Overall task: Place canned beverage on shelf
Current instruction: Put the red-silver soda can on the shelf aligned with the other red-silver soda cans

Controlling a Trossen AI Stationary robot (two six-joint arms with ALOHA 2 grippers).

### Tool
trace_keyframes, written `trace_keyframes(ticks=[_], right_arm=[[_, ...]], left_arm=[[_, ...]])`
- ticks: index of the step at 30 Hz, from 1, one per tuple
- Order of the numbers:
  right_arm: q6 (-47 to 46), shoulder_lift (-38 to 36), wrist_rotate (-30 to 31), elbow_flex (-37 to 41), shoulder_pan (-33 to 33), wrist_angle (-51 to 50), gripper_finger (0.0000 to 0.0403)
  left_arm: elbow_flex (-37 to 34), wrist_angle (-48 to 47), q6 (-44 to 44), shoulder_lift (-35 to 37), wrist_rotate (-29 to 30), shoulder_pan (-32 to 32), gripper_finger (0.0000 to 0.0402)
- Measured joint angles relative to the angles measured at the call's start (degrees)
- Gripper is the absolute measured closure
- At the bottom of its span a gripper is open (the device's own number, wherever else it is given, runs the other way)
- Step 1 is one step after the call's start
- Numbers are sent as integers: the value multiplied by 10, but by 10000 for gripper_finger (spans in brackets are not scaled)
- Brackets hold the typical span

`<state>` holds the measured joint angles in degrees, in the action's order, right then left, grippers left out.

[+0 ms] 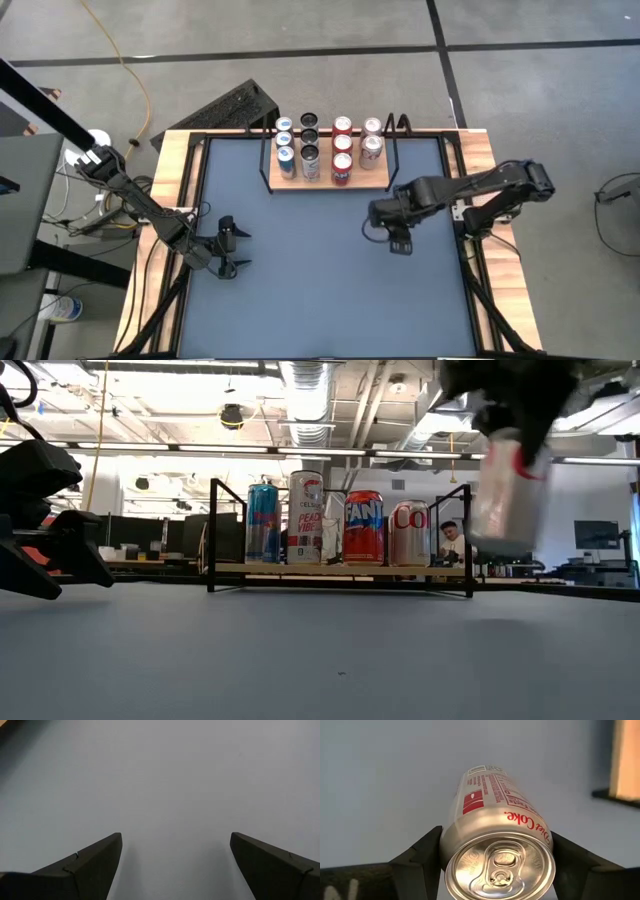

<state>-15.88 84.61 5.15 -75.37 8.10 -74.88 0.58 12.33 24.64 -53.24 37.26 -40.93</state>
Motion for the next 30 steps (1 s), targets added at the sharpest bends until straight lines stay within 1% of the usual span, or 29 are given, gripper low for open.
trace_keyframes(ticks=[3,9,17,23,30], right_arm=[[19,20,1,-52,-30,-9,136],[68,93,5,-155,-94,-60,137],[145,192,10,-255,-151,-94,137],[179,245,29,-290,-186,-118,137],[193,271,56,-294,-227,-135,137]], left_arm=[[0,0,0,0,0,0,40],[0,0,0,0,0,0,40],[0,0,0,0,0,0,40],[0,0,0,0,0,0,40],[0,0,0,0,0,0,40]])
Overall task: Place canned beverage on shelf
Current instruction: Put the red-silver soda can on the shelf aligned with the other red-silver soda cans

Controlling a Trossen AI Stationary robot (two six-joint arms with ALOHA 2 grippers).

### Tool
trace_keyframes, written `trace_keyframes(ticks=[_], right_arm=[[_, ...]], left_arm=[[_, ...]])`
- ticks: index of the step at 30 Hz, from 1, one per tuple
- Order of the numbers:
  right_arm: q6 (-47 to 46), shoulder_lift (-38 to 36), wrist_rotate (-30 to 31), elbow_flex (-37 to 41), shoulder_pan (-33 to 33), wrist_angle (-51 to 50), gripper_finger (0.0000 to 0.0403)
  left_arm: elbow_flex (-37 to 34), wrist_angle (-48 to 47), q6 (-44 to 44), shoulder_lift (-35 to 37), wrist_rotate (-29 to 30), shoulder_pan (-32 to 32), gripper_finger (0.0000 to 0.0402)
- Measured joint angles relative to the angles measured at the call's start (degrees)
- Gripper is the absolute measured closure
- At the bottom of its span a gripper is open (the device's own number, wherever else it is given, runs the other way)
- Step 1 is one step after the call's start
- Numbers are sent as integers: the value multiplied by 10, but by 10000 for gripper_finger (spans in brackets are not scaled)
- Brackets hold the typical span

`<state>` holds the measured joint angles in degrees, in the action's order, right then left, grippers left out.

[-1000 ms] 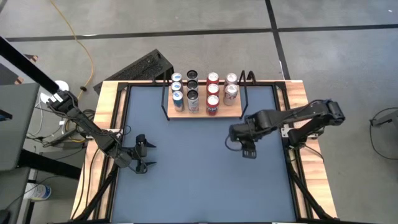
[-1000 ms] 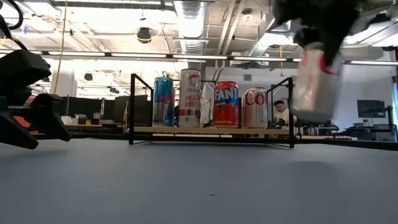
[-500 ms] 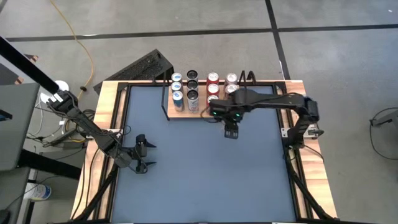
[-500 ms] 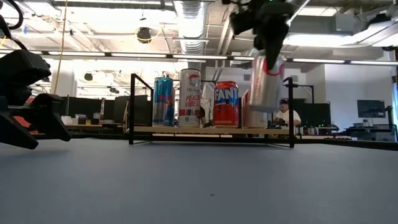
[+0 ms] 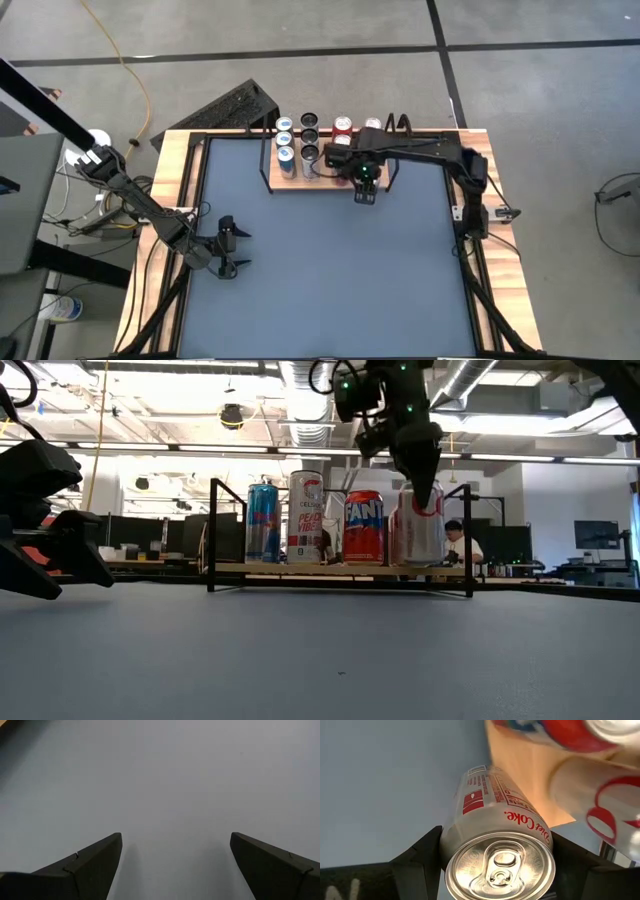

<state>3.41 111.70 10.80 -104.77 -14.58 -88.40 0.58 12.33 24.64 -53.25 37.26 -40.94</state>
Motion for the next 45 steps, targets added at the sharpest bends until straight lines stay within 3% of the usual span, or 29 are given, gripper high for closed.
trace_keyframes(ticks=[15,20,31,45], right_arm=[[26,1,12,0,-69,13,137],[29,1,-20,0,-84,14,136],[42,0,-25,0,-86,20,72],[-4,0,15,0,-88,19,73]], left_arm=[[0,0,0,0,0,0,40],[0,0,0,0,0,0,40],[0,0,0,0,0,0,40],[0,0,0,0,0,0,40]])
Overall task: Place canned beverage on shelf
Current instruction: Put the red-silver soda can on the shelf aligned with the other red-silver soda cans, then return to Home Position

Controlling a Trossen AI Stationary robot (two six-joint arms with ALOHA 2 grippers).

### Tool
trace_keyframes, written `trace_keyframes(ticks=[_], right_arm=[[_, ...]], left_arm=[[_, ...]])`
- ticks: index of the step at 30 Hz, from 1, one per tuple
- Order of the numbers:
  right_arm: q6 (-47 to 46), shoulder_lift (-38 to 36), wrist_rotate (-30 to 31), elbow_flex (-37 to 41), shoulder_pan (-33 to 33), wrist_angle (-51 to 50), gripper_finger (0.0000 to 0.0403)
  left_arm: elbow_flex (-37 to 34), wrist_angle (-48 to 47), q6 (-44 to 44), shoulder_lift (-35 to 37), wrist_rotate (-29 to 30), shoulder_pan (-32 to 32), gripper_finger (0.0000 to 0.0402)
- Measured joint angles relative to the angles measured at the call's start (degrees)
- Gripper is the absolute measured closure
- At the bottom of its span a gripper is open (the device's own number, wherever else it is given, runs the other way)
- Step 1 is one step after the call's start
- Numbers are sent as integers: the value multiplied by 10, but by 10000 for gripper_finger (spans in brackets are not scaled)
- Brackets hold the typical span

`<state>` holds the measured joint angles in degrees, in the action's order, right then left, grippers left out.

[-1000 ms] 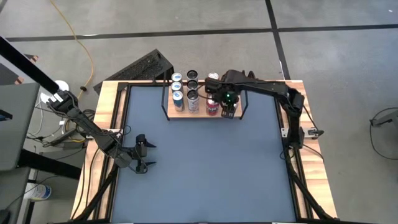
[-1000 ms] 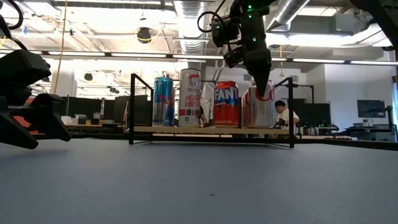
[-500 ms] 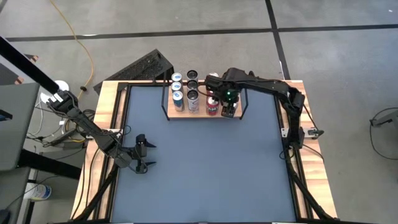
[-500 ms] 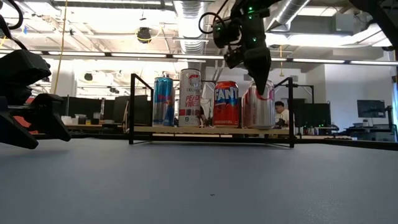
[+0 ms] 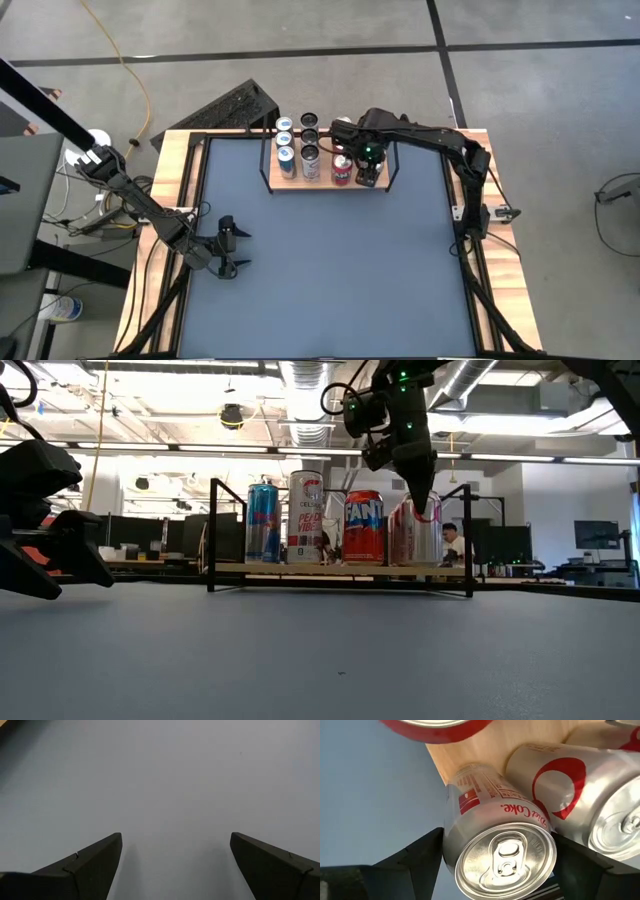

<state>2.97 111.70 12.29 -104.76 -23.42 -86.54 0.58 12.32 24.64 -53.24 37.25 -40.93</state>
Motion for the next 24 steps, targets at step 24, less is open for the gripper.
trace_keyframes(ticks=[24], right_arm=[[-31,1,1,-112,3,-34,72]], left_arm=[[0,0,0,0,0,0,40]])
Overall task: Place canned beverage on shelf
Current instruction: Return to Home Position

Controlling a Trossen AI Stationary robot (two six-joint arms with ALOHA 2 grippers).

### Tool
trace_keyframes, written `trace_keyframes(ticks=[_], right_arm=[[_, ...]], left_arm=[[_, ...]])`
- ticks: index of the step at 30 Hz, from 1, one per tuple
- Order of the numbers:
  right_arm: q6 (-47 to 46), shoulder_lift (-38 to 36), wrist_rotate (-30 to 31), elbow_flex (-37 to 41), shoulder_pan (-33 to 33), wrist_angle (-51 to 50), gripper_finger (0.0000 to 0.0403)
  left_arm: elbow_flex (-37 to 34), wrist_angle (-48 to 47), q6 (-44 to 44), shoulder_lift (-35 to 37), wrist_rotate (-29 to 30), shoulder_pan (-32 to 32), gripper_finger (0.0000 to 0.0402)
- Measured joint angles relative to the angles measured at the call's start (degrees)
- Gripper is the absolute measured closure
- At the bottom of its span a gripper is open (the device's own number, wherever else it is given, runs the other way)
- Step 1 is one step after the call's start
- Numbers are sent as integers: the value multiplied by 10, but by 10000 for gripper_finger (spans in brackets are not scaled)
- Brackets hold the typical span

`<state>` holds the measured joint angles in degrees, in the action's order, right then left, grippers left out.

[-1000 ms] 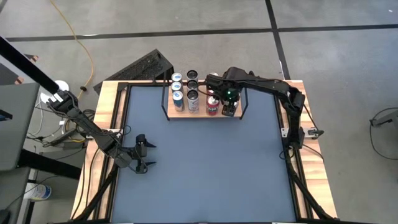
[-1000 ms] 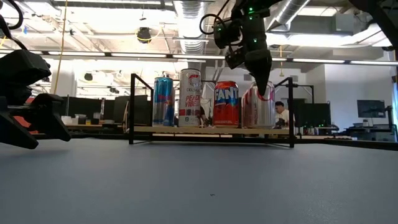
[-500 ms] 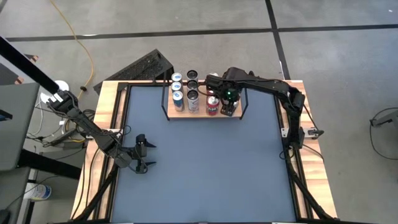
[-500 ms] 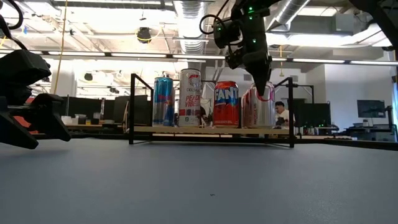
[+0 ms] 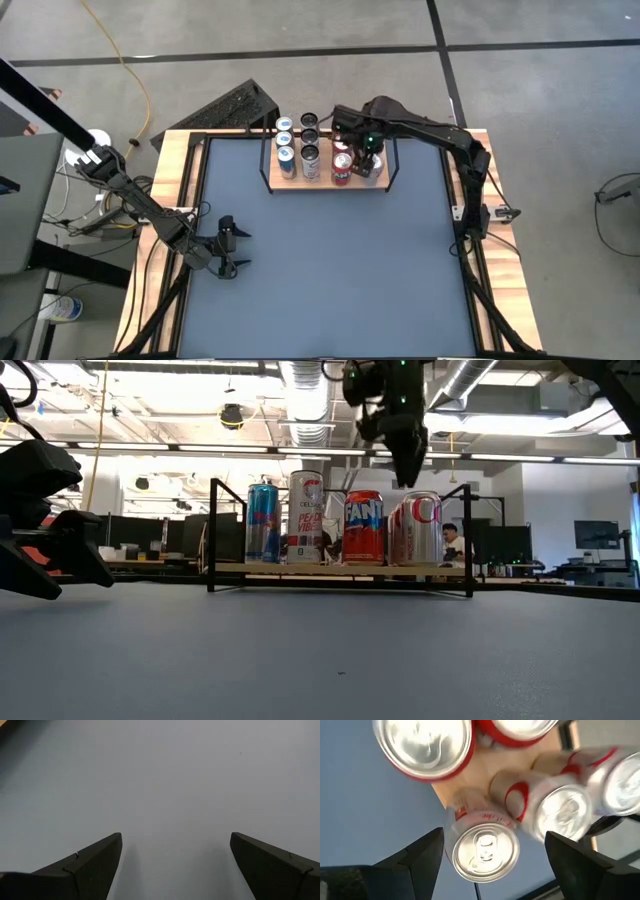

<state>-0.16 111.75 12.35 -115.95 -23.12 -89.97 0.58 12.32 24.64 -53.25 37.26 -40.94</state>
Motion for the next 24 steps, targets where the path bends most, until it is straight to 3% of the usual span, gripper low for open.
trace_keyframes(ticks=[5,10,13,18,24], right_arm=[[25,-30,1,-26,16,50,72],[34,-146,1,47,58,162,74],[32,-250,2,158,92,282,80],[17,-443,-1,439,153,567,90],[-5,-590,-3,699,192,856,92]], left_arm=[[0,0,0,0,0,0,40],[0,1,0,0,0,0,40],[0,0,0,0,0,0,40],[0,0,0,0,0,0,40],[0,0,0,0,0,0,40]])
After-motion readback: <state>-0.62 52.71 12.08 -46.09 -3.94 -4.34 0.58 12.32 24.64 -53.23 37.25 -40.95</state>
